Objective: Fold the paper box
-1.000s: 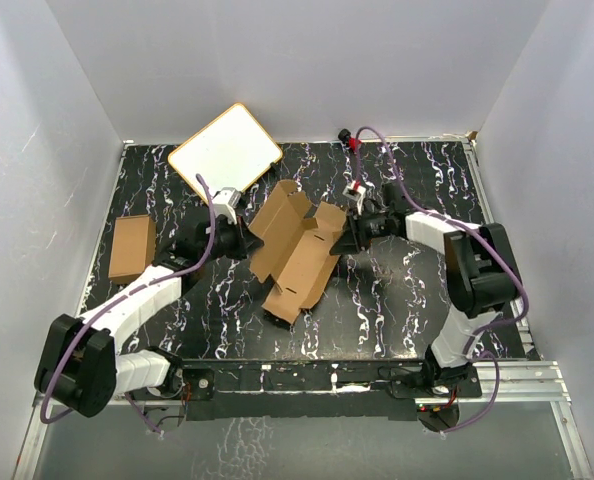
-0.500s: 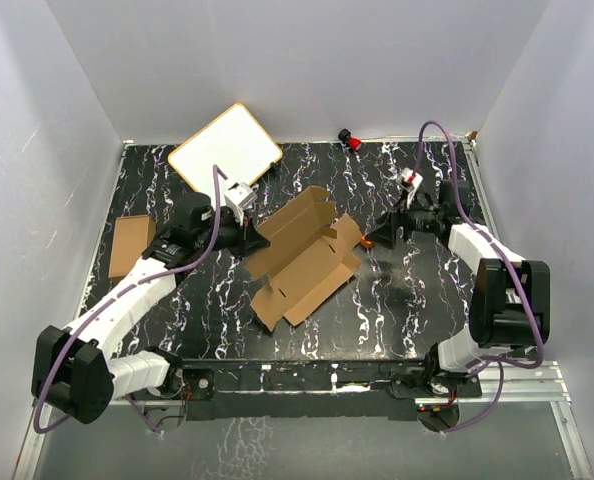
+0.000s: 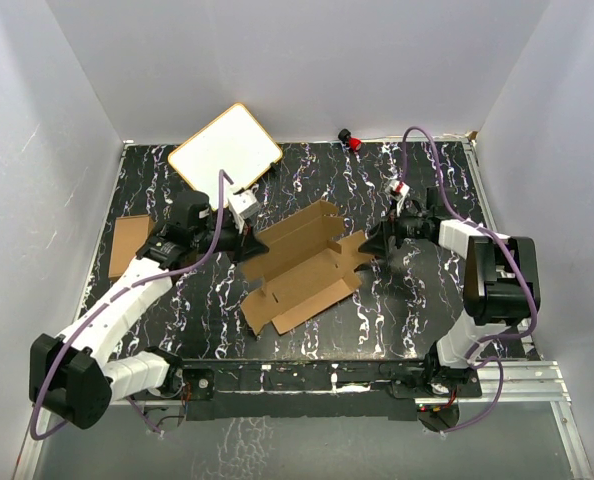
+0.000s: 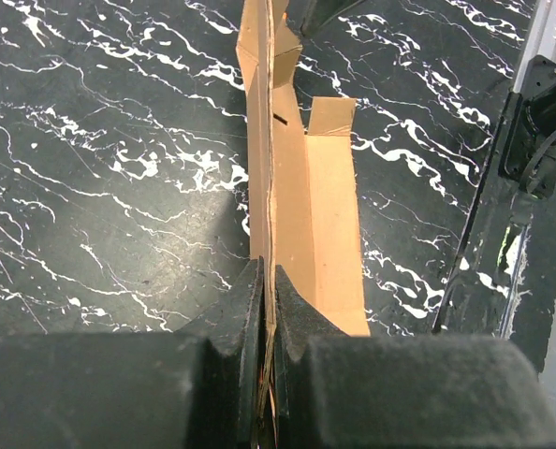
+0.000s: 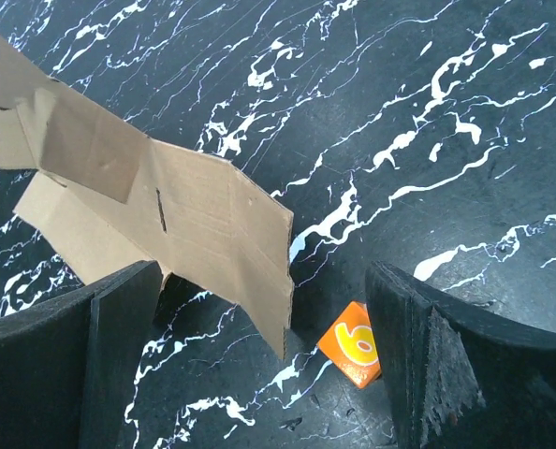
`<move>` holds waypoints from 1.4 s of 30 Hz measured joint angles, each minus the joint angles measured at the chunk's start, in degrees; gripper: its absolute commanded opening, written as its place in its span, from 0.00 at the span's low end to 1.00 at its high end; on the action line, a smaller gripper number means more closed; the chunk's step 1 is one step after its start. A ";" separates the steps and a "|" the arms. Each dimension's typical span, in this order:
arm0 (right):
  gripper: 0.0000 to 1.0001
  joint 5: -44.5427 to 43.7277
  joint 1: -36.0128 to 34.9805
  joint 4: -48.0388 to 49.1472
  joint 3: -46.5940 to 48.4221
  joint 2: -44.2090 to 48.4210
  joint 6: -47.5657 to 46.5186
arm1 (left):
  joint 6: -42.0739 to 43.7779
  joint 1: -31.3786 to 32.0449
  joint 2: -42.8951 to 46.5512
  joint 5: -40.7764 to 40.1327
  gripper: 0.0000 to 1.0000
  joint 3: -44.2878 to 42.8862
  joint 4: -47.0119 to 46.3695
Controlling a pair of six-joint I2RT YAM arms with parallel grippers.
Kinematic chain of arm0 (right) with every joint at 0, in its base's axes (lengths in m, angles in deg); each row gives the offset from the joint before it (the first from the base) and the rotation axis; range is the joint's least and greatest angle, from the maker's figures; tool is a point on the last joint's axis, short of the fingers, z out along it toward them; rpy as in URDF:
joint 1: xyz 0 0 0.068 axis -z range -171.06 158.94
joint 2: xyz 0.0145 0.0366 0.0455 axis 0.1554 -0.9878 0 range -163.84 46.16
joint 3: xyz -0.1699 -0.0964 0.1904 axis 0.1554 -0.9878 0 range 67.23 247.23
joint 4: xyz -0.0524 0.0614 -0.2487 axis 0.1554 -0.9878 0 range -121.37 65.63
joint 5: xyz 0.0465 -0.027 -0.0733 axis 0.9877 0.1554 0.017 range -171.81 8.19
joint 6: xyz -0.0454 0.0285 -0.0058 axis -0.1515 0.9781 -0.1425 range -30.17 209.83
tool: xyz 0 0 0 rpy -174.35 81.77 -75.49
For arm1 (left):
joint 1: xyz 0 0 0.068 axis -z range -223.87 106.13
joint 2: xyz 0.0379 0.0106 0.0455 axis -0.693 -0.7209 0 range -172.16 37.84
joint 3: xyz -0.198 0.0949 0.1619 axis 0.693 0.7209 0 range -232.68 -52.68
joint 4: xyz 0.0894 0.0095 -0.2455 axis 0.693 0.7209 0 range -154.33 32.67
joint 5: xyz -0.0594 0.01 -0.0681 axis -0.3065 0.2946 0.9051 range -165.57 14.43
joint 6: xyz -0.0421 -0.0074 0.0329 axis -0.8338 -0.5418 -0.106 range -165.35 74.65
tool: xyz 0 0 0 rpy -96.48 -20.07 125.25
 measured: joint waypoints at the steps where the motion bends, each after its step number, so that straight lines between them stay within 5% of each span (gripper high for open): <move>1: 0.99 0.20 -0.04 -0.28 0.20 -0.44 -0.22 | 0.42 0.00 0.48 0.17 0.00 0.00 0.31; 5: 0.91 1.62 -0.31 -4.24 2.29 -2.23 -3.04 | 1.53 0.00 2.49 0.83 0.00 0.00 0.70; 10: 0.47 3.93 -0.57 -9.49 4.20 -2.95 -7.15 | 2.01 0.00 3.37 0.96 0.00 0.00 0.70; 17: 0.08 3.87 -0.76 -10.71 4.55 -2.58 -8.59 | 2.67 0.00 3.37 0.42 0.00 -0.28 1.60; 21: 0.08 3.45 -1.07 -3.80 -0.33 3.08 -4.04 | 2.89 0.00 3.37 -0.11 0.00 -2.05 2.21; 27: 0.08 -3.08 -4.83 20.55 -11.87 14.10 8.66 | 3.30 -0.13 2.01 0.24 0.00 -6.86 3.32; 32: 0.08 -12.44 -9.35 38.05 -17.90 14.71 15.54 | 4.22 -0.22 -0.07 0.94 0.00 -9.38 4.52; 42: 0.08 -16.26 -10.29 47.60 -22.86 11.02 14.95 | 0.76 -0.17 -2.97 3.85 0.00 -5.01 2.58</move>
